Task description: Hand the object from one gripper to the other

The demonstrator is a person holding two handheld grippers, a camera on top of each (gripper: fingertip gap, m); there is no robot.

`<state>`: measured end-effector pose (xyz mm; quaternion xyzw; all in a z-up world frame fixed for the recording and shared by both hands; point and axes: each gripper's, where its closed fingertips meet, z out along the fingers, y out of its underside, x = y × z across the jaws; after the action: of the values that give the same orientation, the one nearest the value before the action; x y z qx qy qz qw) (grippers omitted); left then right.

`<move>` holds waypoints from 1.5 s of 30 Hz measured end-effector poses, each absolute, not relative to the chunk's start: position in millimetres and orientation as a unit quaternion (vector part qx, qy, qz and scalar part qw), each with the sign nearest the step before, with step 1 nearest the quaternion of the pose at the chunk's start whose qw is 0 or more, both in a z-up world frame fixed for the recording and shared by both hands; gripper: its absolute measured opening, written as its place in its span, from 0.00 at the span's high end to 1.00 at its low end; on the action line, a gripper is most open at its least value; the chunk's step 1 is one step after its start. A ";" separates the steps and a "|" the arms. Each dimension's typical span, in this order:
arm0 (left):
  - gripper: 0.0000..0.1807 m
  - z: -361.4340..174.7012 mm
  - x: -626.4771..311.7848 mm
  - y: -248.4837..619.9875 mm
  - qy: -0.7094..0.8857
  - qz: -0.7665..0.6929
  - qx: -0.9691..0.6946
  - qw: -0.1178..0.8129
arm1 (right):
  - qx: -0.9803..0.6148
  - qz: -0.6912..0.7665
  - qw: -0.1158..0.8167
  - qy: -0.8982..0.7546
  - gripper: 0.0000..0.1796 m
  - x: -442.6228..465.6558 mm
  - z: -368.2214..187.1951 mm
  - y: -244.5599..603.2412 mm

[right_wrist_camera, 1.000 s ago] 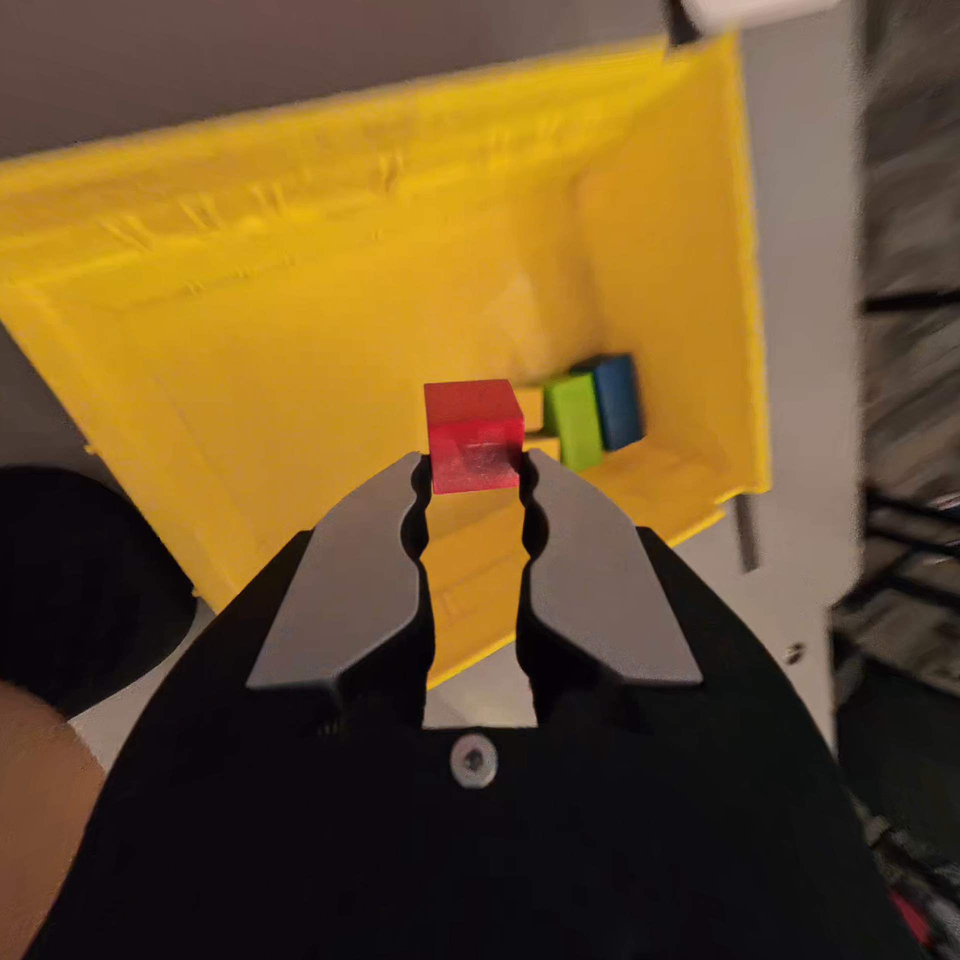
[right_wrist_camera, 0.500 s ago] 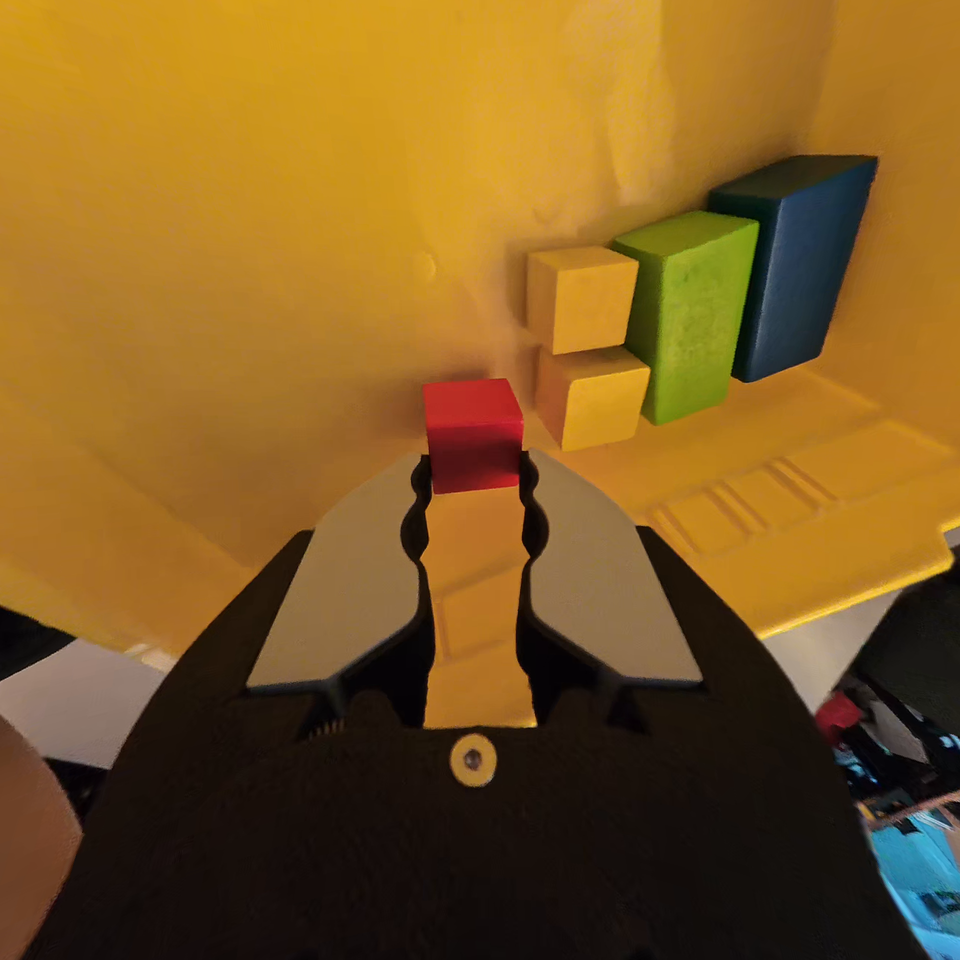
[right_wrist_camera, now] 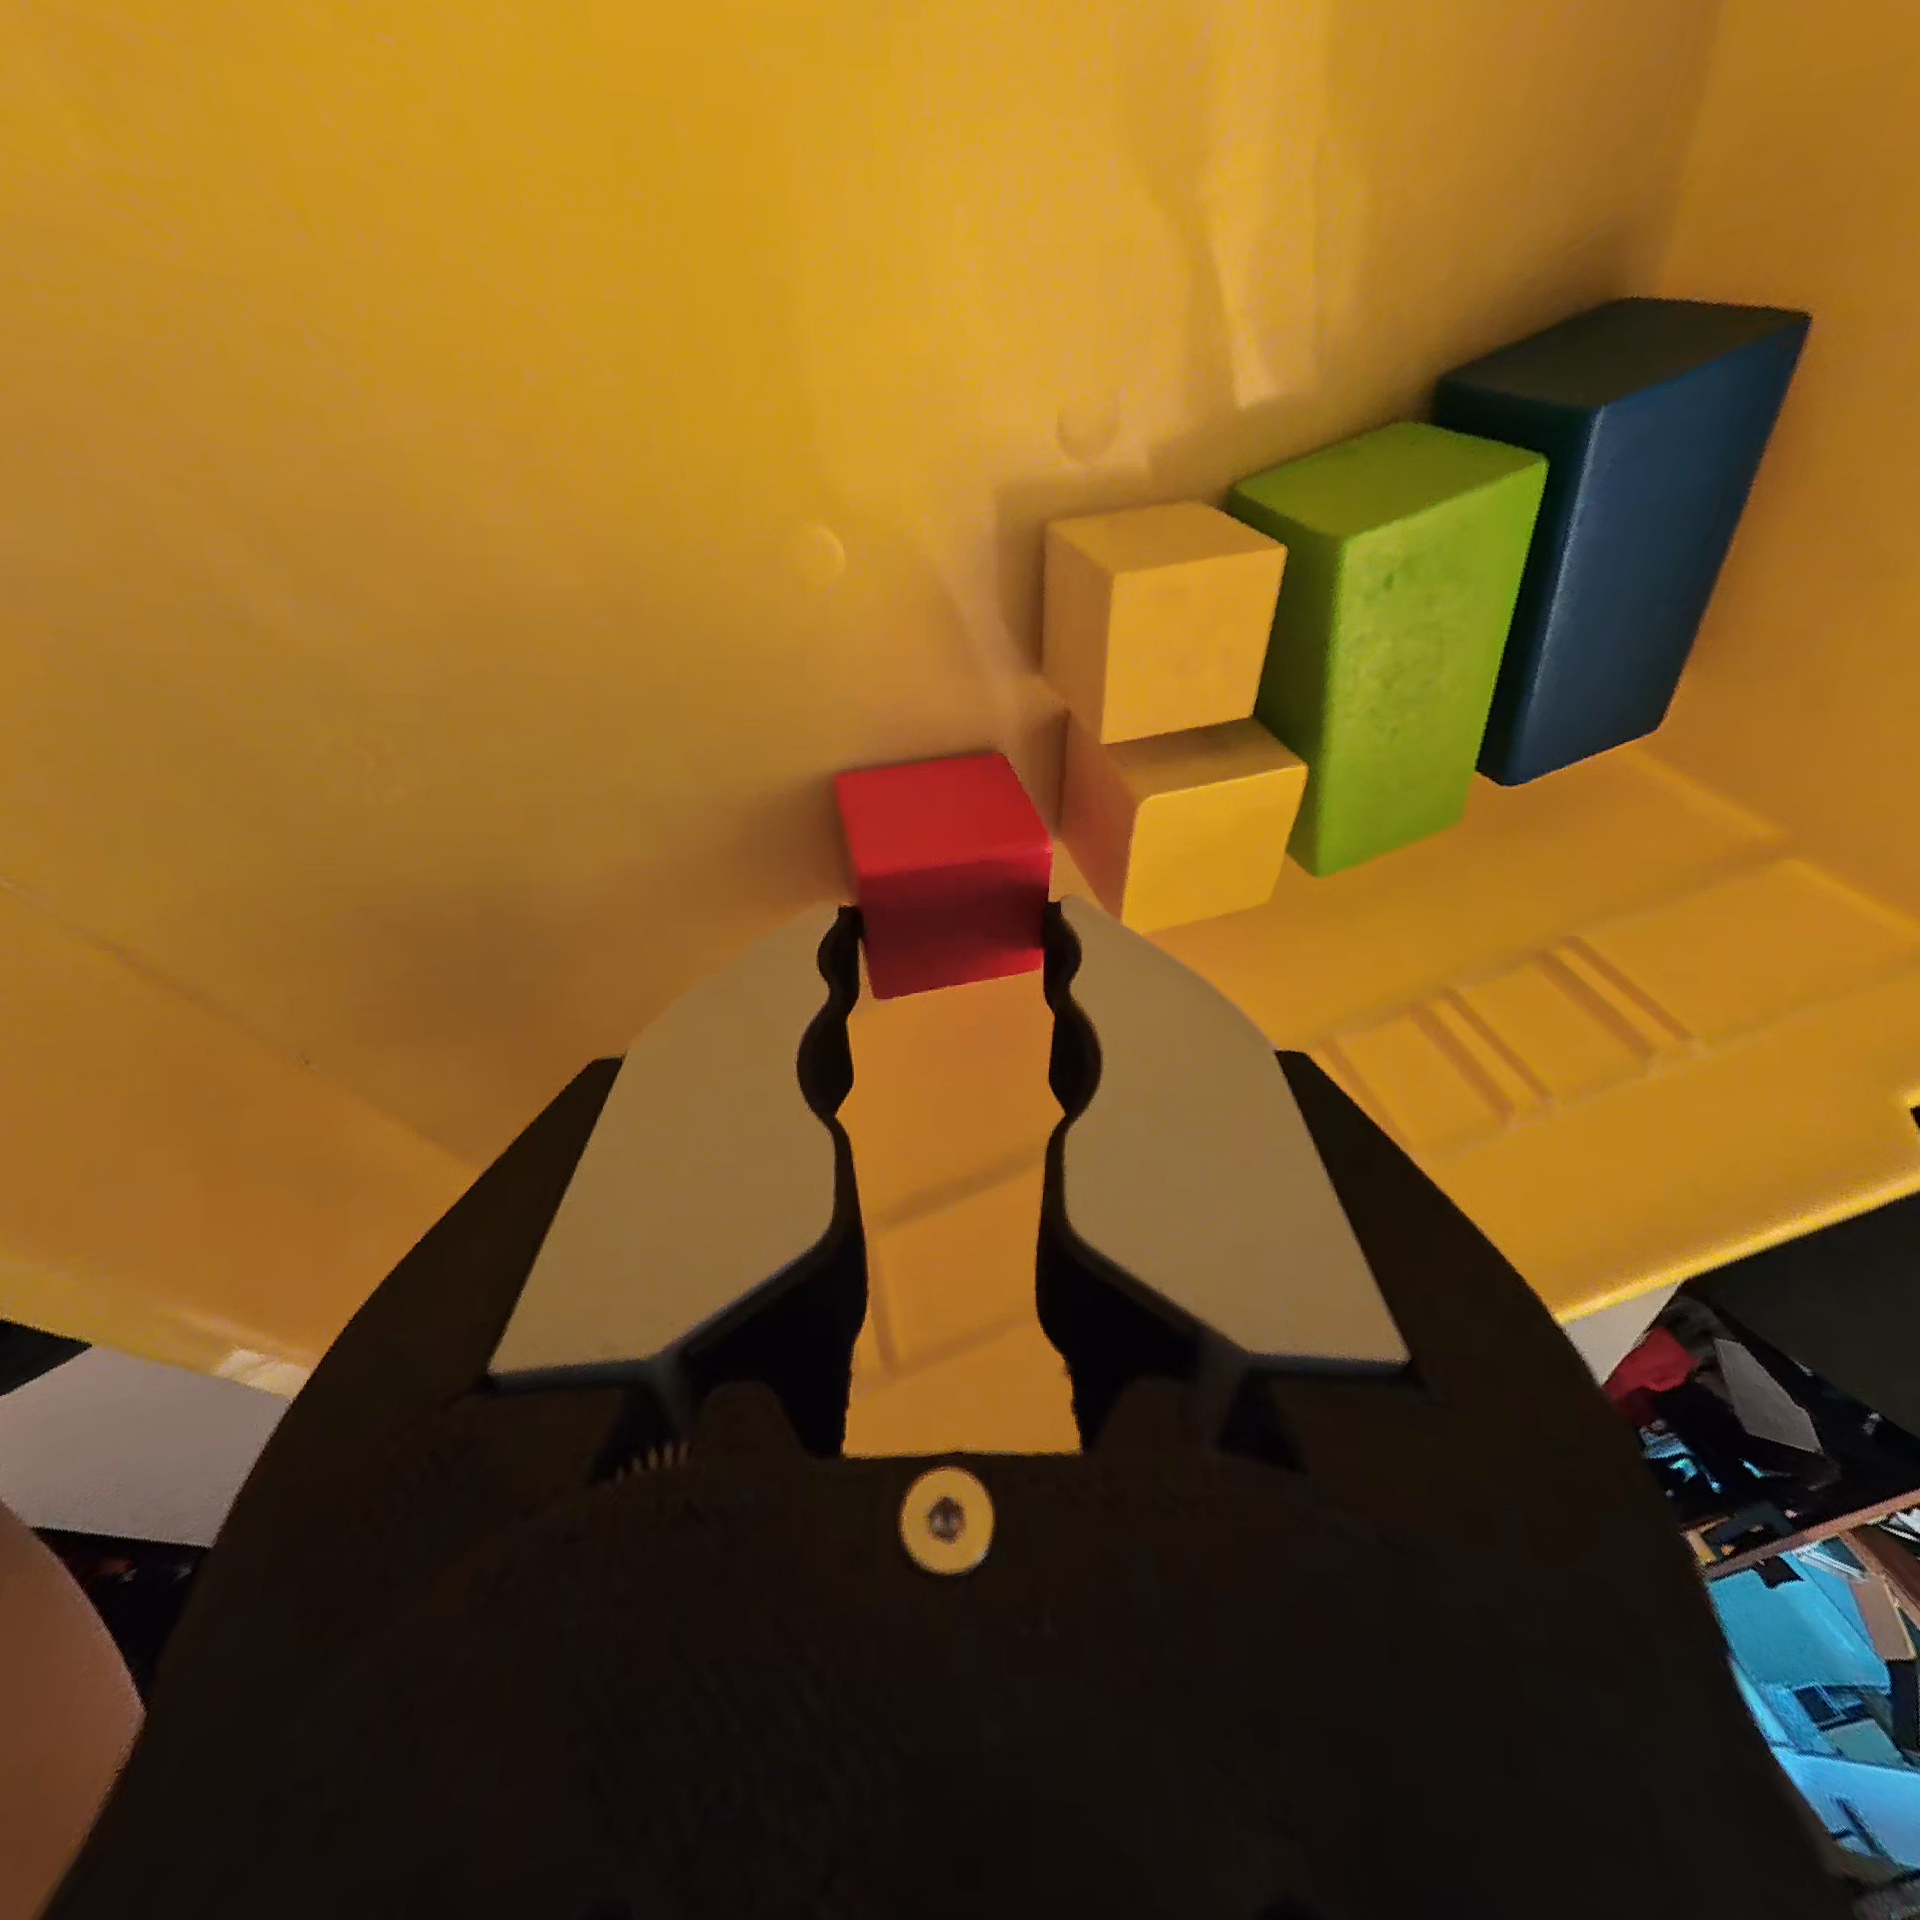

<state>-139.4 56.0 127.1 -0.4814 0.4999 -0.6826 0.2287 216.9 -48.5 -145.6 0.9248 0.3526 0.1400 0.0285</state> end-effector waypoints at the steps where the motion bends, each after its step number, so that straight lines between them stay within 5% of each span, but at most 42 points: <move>1: 0.78 127.5 -140.3 56.0 0.500 -0.683 -0.481 0.229 | 0.927 0.139 0.029 0.347 0.80 216.9 -145.4 -48.3; 9: 0.78 123.3 -156.4 69.8 0.505 -0.649 -0.511 0.249 | 0.920 0.159 -0.022 0.358 0.80 208.4 -121.4 -43.1; 18: 0.80 12.6 -192.5 155.3 0.523 -0.354 -0.732 0.256 | 0.890 0.215 -0.147 0.374 0.80 197.0 -64.9 -31.5; 28: 0.77 -87.1 -175.8 167.0 0.619 -0.221 -0.735 0.168 | 0.883 0.231 -0.162 0.375 0.80 197.8 -55.1 -33.1; 45: 0.77 -138.7 -169.7 169.9 0.643 -0.134 -0.745 0.117 | 0.884 0.229 -0.156 0.376 0.80 200.2 -58.3 -33.6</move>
<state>-169.7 169.9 -138.7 -0.7450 0.6429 -0.1337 0.1169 200.2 -33.6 -58.3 0.8841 0.3761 0.2292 -0.1559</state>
